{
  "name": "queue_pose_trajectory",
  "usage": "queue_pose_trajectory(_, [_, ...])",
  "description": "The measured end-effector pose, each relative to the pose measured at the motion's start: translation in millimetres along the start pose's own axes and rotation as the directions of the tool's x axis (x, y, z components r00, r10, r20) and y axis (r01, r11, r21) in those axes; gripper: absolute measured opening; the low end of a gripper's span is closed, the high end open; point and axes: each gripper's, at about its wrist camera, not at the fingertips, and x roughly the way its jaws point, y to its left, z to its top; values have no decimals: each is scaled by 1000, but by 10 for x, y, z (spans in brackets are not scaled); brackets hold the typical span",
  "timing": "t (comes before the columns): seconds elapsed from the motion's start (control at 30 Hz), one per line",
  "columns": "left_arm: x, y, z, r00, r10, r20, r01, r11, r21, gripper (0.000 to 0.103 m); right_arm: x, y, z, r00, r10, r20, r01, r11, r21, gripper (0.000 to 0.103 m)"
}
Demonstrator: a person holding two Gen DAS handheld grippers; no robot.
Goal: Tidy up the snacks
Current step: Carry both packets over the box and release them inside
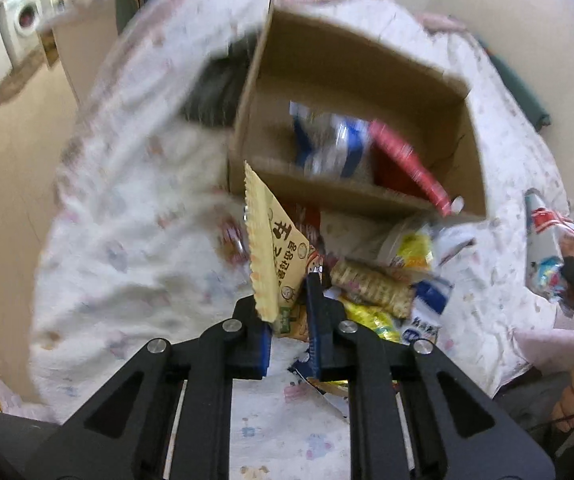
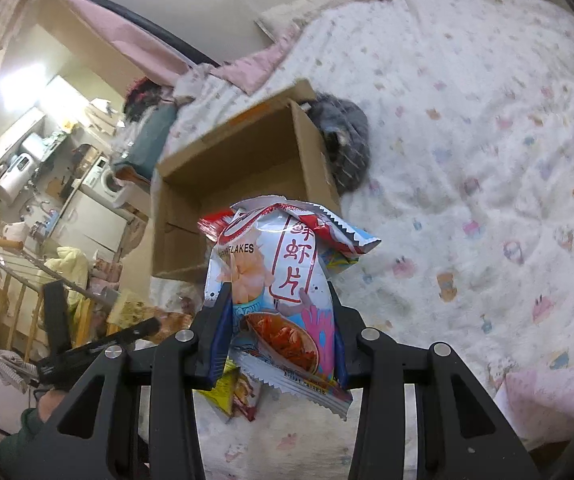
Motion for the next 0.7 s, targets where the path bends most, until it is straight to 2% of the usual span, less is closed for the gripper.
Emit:
queue_pose_trajectory(0.07, [-242, -64, 103, 998, 10, 69, -12, 1000, 25, 12, 27, 95, 71, 1000, -1, 2, 1, 1000, -26, 43])
queue_pose_trajectory(0.27, [-417, -181, 505, 991, 33, 133, -44, 996, 79, 12, 250, 365, 359, 1000, 14, -2, -14, 997, -72, 43])
queue_pose_trajectory(0.47, [-260, -255, 801, 991, 44, 130, -59, 992, 115, 12, 561, 500, 657, 1000, -1, -10, 0, 995, -103, 43])
queue_pose_trajectory(0.7, [1, -455, 1019, 991, 52, 125, -74, 981, 181, 12, 1032, 448, 885, 997, -63, -40, 58, 992, -112, 43])
